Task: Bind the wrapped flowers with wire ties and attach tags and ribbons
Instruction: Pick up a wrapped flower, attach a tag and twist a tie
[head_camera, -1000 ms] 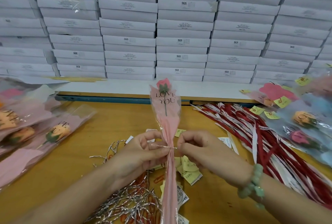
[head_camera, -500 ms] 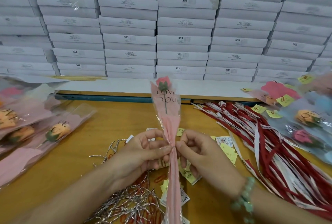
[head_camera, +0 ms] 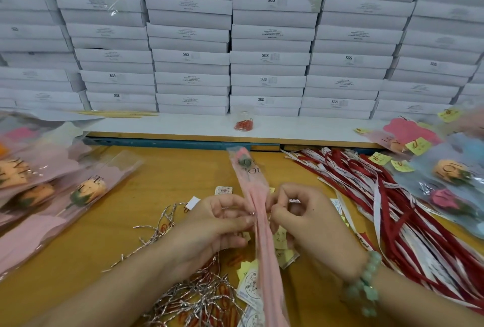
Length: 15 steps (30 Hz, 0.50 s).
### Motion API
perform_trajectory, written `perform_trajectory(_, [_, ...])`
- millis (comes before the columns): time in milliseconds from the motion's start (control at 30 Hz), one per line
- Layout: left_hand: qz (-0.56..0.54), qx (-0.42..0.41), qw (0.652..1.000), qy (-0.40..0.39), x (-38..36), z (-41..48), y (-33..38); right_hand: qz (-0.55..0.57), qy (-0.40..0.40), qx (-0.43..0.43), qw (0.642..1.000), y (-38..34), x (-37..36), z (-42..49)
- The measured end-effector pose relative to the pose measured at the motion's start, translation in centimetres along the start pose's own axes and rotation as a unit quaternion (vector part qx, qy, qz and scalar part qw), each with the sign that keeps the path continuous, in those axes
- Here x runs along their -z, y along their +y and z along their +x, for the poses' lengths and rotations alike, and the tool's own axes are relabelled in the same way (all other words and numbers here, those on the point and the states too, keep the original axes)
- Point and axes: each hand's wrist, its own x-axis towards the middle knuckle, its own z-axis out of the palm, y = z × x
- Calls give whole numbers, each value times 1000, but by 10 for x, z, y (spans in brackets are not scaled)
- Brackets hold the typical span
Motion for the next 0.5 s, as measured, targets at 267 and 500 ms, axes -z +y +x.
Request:
perform_trajectory(267, [-32, 54, 998, -22, 0, -1, 3, 14, 12, 25, 1000, 5, 6, 2])
perform_trajectory(500, [-55, 62, 997, -8, 4, 2, -2, 111, 8, 4, 994, 6, 6, 3])
